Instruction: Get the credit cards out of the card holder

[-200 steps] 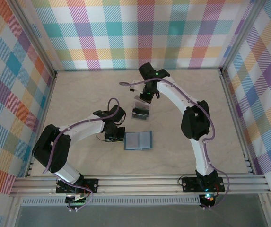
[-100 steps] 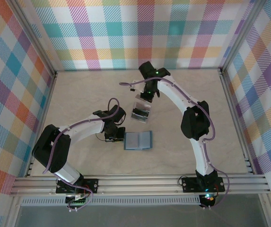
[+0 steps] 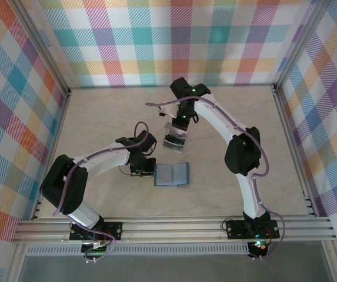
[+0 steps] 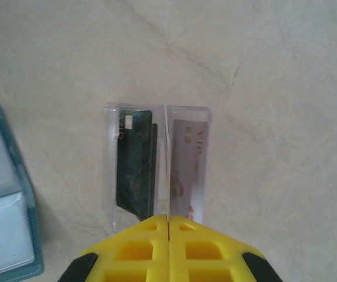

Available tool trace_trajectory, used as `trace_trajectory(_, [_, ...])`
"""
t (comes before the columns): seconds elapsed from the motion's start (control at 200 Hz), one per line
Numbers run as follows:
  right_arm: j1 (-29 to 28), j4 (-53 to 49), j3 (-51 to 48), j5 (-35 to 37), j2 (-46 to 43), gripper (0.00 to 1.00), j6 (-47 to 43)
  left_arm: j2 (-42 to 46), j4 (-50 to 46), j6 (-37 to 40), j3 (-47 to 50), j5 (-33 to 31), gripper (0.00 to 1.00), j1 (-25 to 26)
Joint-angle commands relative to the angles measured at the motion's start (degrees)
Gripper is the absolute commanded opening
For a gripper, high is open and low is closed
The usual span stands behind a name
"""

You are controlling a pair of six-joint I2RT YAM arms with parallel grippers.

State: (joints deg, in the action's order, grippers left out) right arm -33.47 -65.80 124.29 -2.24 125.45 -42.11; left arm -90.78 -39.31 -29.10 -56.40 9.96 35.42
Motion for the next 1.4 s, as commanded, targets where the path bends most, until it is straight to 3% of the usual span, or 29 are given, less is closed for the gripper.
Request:
trace_trajectory(0.0, [-0.2, -3.4, 0.7, -1.3, 1.2, 0.00, 1.1, 0.6, -1.7, 0.5, 0.0, 0.3, 0.00, -0.7])
trace_trajectory(0.45, [-0.1, -4.1, 2.9, 2.3, 5.0, 0.00, 0.5, 1.0, -1.7, 0.3, 0.5, 0.0, 0.00, -0.7])
trace_trajectory(0.87, [-0.1, -2.3, 4.9, 0.6, 0.7, 0.00, -0.4, 0.9, -1.7, 0.4, 0.3, 0.0, 0.00, -0.8])
trace_trajectory(1.395, [0.1, -3.5, 4.7, 1.4, 6.3, 0.00, -3.4, 1.1, -1.9, 0.3, 0.7, -0.2, 0.00, -0.8])
